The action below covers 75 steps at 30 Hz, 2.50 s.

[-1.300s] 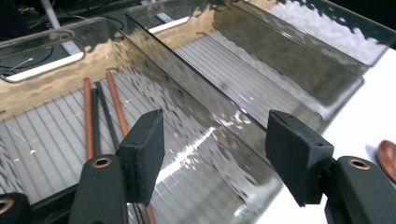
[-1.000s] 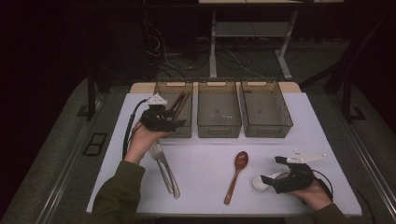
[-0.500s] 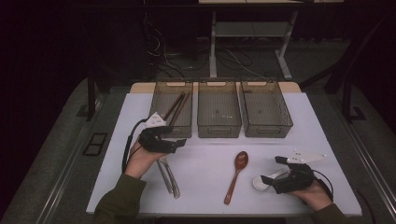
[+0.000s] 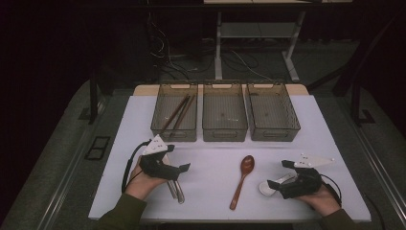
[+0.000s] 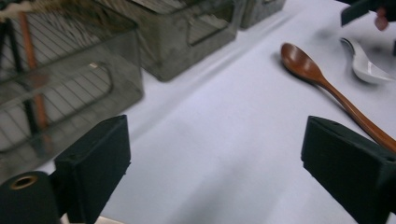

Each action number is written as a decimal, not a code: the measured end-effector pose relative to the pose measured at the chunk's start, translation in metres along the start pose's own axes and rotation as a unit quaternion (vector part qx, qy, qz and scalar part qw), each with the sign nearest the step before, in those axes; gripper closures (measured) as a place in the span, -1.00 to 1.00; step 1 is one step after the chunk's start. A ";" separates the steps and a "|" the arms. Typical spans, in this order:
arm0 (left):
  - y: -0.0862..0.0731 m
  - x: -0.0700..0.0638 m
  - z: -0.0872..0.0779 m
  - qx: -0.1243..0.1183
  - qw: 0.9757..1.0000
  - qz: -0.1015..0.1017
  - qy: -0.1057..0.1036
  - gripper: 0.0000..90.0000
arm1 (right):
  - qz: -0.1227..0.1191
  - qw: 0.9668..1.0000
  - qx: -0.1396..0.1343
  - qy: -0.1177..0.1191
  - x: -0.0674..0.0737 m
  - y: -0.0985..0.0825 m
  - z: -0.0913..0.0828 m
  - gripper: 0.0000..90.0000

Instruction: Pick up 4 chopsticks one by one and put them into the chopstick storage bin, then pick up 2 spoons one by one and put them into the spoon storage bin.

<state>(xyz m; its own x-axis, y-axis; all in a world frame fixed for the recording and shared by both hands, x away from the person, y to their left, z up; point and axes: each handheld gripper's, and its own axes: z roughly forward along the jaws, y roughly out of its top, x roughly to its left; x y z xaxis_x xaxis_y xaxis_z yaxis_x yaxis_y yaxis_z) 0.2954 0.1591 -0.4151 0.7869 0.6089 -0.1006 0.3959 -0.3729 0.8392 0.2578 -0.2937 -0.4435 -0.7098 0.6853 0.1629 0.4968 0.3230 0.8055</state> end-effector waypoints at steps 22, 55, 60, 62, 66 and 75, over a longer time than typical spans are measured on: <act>-0.028 -0.014 -0.003 0.028 0.999 0.003 -0.015 -1.00 | 0.002 1.000 0.009 0.008 -0.001 0.003 0.000 -0.84; -0.030 -0.015 0.001 0.031 0.999 0.007 -0.036 -0.98 | 0.016 0.994 0.105 -0.034 -0.040 0.002 -0.008 0.98; -0.031 -0.015 0.002 0.033 0.999 0.006 -0.038 -0.98 | 0.012 0.993 0.112 -0.027 -0.037 0.000 -0.010 0.99; -0.031 -0.015 0.002 0.033 0.999 0.005 -0.038 -0.98 | 0.011 0.993 0.117 -0.025 -0.036 0.000 -0.010 0.99; -0.031 -0.015 0.002 0.034 0.999 0.008 -0.039 -0.98 | 0.008 0.992 0.123 -0.024 -0.034 -0.002 -0.012 0.98; -0.031 -0.015 0.001 0.034 0.999 0.004 -0.040 -0.98 | 0.005 0.990 0.140 -0.018 -0.028 -0.008 -0.021 0.99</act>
<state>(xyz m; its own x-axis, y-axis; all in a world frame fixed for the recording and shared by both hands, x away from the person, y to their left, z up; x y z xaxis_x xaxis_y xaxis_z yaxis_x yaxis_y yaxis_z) 0.2720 0.1608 -0.4408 0.8249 0.5480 -0.1390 0.4181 -0.4258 0.8024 0.2627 -0.3292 -0.4427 -0.6881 0.7107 0.1464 0.6264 0.4801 0.6141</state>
